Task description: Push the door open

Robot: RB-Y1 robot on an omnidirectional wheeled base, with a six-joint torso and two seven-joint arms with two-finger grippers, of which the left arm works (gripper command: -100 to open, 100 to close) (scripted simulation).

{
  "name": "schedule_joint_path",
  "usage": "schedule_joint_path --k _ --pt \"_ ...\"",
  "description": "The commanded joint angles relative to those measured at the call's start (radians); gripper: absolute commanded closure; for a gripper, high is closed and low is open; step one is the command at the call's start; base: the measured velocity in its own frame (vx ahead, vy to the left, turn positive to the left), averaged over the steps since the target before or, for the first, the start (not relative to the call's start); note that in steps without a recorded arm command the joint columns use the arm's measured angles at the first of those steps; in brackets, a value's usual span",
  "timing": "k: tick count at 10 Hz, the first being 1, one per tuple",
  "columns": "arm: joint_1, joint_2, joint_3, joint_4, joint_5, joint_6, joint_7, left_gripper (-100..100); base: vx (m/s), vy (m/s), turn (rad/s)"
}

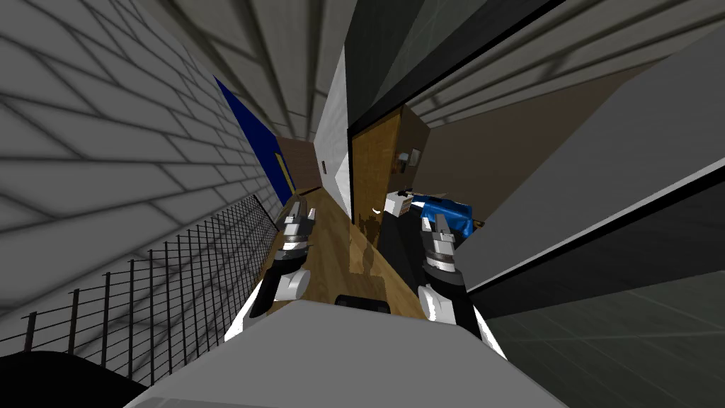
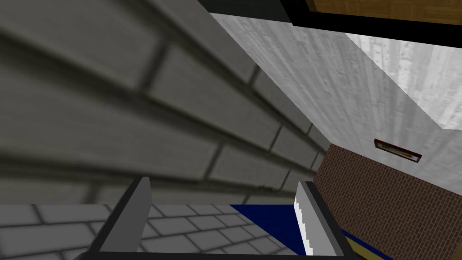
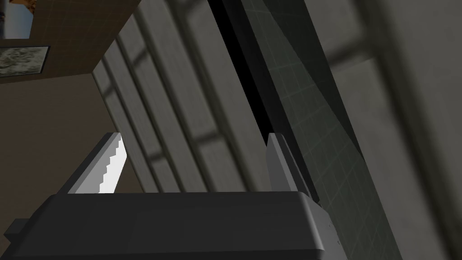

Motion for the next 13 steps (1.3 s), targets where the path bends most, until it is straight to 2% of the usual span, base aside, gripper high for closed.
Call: schedule_joint_path --k 1,4,5,13 --pt "-0.009 0.005 -0.01 0.032 -0.002 -0.007 0.0 -100 0.12 -0.055 -0.046" --pt "-0.022 0.011 -0.024 0.081 -0.006 -0.017 0.0 -100 0.107 0.037 -0.08" --pt "-0.032 0.014 -0.035 0.114 -0.008 -0.023 0.0 -100 0.126 0.038 -0.098" --pt "-0.078 0.028 -0.086 0.281 -0.019 -0.058 -0.001 -100 0.097 0.024 -0.074"
